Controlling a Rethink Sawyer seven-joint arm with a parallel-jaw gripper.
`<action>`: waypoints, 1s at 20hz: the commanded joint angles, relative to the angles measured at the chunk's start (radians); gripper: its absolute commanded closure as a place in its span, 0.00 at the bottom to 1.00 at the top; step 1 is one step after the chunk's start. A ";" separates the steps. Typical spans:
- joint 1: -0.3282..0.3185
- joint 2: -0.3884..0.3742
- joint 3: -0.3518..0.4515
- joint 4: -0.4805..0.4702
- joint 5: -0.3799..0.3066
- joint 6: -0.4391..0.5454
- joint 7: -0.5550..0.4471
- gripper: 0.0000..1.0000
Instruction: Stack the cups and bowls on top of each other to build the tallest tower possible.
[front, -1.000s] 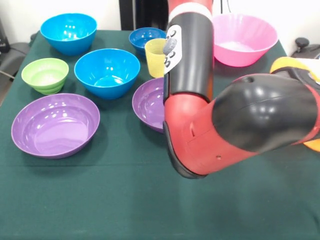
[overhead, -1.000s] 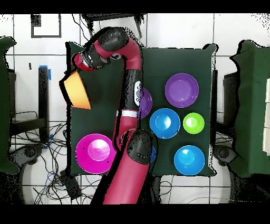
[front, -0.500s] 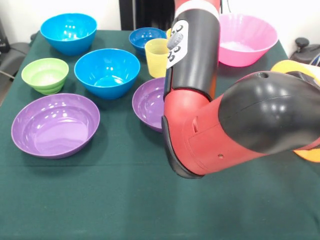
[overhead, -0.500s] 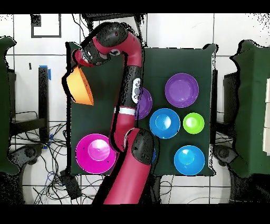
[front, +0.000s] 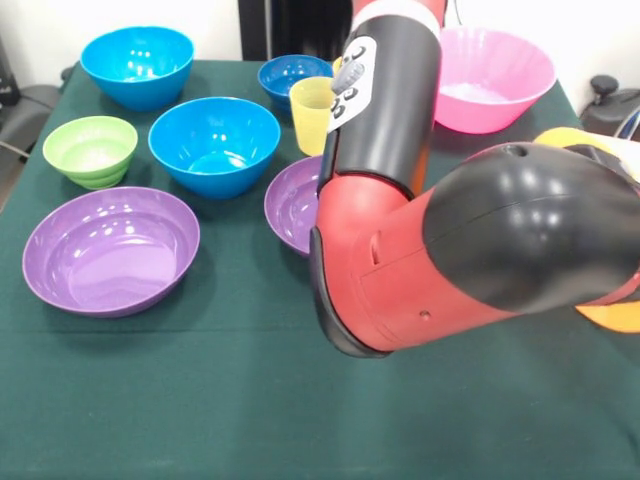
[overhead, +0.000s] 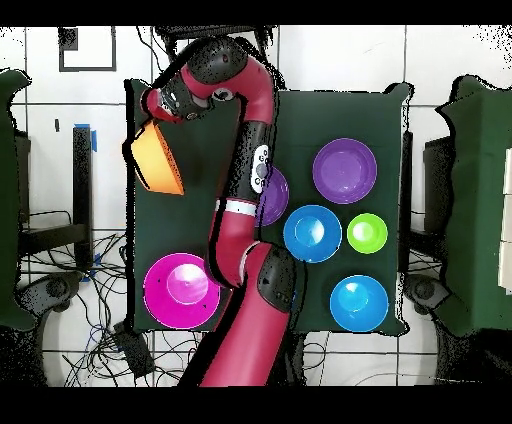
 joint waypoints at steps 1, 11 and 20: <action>-0.030 0.100 0.020 -0.216 -0.158 0.241 -0.365 1.00; -0.017 0.156 0.128 -0.237 -0.171 0.521 -0.329 1.00; -0.016 0.202 0.176 -0.242 -0.163 0.571 -0.353 1.00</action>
